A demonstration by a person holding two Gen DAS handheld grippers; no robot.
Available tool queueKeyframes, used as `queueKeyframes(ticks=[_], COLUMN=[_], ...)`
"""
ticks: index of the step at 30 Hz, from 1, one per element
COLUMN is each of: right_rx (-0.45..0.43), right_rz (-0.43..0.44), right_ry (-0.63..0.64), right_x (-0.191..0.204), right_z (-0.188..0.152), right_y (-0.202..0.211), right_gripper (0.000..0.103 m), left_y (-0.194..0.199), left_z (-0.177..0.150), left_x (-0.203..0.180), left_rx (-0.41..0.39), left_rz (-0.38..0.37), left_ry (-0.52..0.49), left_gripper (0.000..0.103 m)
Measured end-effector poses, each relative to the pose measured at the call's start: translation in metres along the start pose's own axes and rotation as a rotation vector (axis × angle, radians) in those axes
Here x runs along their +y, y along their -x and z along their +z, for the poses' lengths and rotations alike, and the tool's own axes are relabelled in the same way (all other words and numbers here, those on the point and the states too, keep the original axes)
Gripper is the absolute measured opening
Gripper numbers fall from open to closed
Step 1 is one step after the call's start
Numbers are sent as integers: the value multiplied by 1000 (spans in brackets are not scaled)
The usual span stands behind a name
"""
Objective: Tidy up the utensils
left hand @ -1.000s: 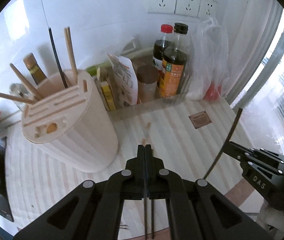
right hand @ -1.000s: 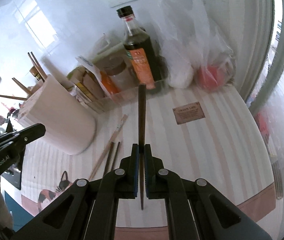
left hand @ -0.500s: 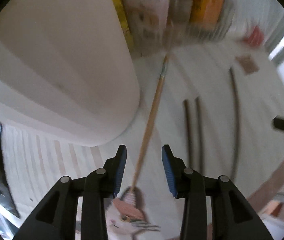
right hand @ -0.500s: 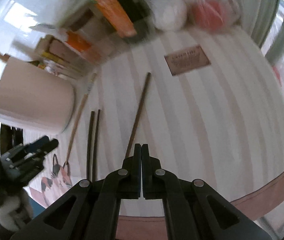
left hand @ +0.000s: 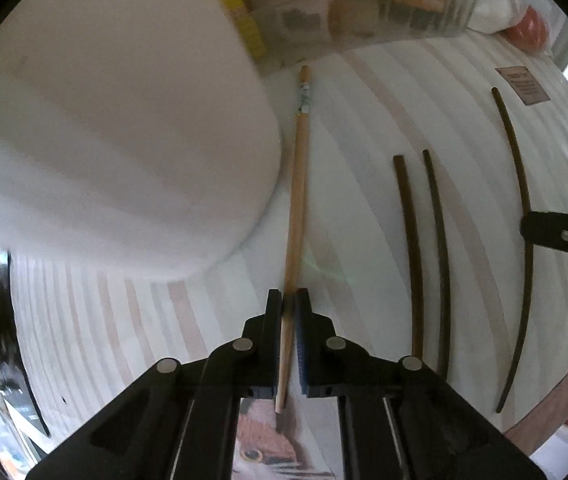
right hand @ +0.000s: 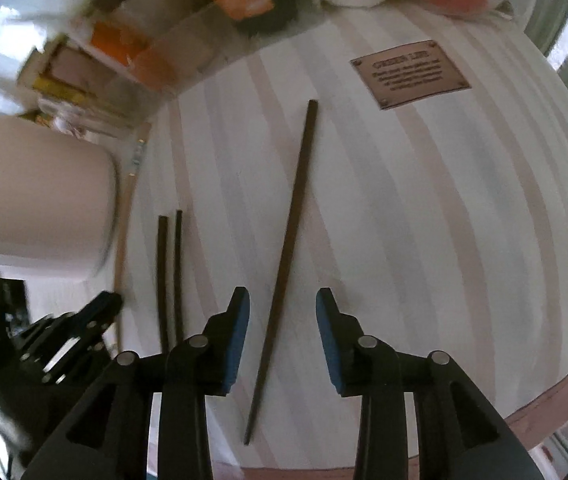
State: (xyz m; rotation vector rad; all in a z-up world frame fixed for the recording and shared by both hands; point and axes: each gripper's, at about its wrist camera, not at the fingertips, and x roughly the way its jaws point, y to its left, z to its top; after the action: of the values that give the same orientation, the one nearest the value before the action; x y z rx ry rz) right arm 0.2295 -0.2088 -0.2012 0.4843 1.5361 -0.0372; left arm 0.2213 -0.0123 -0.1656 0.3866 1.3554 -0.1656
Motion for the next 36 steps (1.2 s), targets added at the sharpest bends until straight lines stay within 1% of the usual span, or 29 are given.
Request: queueKeyframes(ticks=[1, 2, 3, 4, 6, 9, 13, 15, 19, 21, 23, 24, 25, 27, 28, 29, 31, 33, 36], right_rx=[-17, -19, -26, -18, -21, 2, 42, 63, 99, 119, 137, 148, 154, 152, 142, 133, 122, 119, 116], right_rz=[-32, -69, -99, -121, -148, -173, -184, -190, -191, -192, -184, -159, -141, -113, -107, -104, -103, -120, -141], right_ry=[24, 55, 74, 100, 138, 188, 258, 290, 322, 334, 327, 304, 283, 245, 234, 230, 230, 245, 265], right_x=[7, 14, 18, 22, 27, 31, 28, 25, 23, 24, 24, 22, 20, 16, 13, 13, 10, 14, 19], right_z=[-2, -3, -4, -7, -12, -26, -60, -81, -112, -122, -124, -122, -120, -113, -108, -104, -95, -90, -87], right_y=[-1, -3, -3, -6, -6, -6, -4, -2, 0, -1, -2, -2, -3, -2, -1, 0, 4, 2, -2], right_gripper=[35, 27, 15, 7, 7, 7, 6, 6, 6, 6, 6, 6, 7, 7, 7, 7, 7, 7, 7], left_y=[1, 3, 4, 5, 7, 12, 17, 19, 19, 20, 23, 24, 24, 21, 19, 16, 12, 6, 4], left_z=[-5, -10, -17, -23, -40, -65, -103, -123, -147, -155, -155, -153, -148, -144, -139, -133, -121, -112, -102], left_x=[1, 3, 4, 6, 9, 14, 23, 36, 58, 69, 76, 89, 91, 110, 113, 115, 116, 115, 117], left_rx=[5, 11, 23, 31, 49, 73, 100, 114, 140, 145, 133, 124, 114, 102, 99, 99, 100, 109, 92], left_rz=[-6, -12, -27, -34, -45, -70, -95, -106, -133, -153, -167, -179, -193, -198, -197, -198, -181, -164, -130], left_ry=[14, 28, 44, 59, 87, 123, 158, 193, 263, 277, 292, 299, 307, 308, 307, 304, 302, 279, 241], left_gripper=[4, 4, 4, 4, 4, 4, 4, 4, 4, 4, 6, 7, 8, 18, 25, 28, 28, 28, 29])
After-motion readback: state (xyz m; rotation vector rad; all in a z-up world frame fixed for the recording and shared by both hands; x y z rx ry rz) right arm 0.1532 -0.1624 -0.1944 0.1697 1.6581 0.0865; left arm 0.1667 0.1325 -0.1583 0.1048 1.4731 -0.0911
